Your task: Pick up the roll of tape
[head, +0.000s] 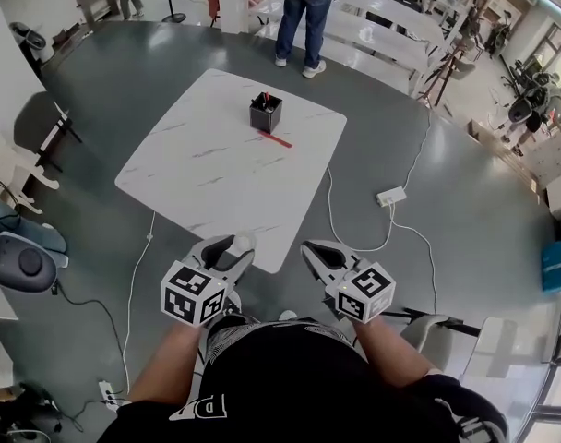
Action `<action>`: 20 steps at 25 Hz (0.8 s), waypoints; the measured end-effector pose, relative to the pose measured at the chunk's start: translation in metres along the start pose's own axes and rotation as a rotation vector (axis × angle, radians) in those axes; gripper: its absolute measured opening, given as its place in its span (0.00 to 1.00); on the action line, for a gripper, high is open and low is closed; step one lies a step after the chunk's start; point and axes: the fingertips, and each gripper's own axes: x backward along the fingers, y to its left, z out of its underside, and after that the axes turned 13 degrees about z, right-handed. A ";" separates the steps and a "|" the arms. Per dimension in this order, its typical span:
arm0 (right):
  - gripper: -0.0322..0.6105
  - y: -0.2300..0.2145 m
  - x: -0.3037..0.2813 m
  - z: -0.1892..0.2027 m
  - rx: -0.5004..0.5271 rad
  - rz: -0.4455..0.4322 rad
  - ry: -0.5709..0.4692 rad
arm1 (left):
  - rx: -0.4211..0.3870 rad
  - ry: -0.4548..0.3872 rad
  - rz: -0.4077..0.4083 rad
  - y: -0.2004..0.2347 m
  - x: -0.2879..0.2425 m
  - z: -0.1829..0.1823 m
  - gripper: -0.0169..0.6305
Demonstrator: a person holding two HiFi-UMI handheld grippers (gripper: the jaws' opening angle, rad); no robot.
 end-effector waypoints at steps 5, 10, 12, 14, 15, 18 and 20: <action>0.05 -0.009 0.027 0.011 -0.026 -0.005 -0.002 | 0.005 0.005 -0.014 -0.027 -0.006 0.009 0.34; 0.05 -0.011 0.044 0.026 -0.026 -0.019 0.003 | 0.013 0.007 -0.028 -0.047 -0.013 0.021 0.34; 0.05 -0.010 0.048 0.029 -0.027 -0.027 0.007 | 0.017 0.002 -0.032 -0.053 -0.014 0.023 0.34; 0.05 -0.010 0.051 0.030 -0.028 -0.033 0.003 | 0.017 -0.002 -0.032 -0.057 -0.015 0.024 0.34; 0.05 -0.010 0.051 0.030 -0.028 -0.034 -0.001 | 0.016 -0.003 -0.032 -0.058 -0.015 0.024 0.34; 0.05 -0.007 0.052 0.027 -0.031 -0.033 -0.008 | 0.011 -0.007 -0.029 -0.060 -0.012 0.022 0.34; 0.05 -0.003 0.050 0.025 -0.030 -0.027 -0.013 | 0.002 -0.005 -0.023 -0.058 -0.008 0.020 0.34</action>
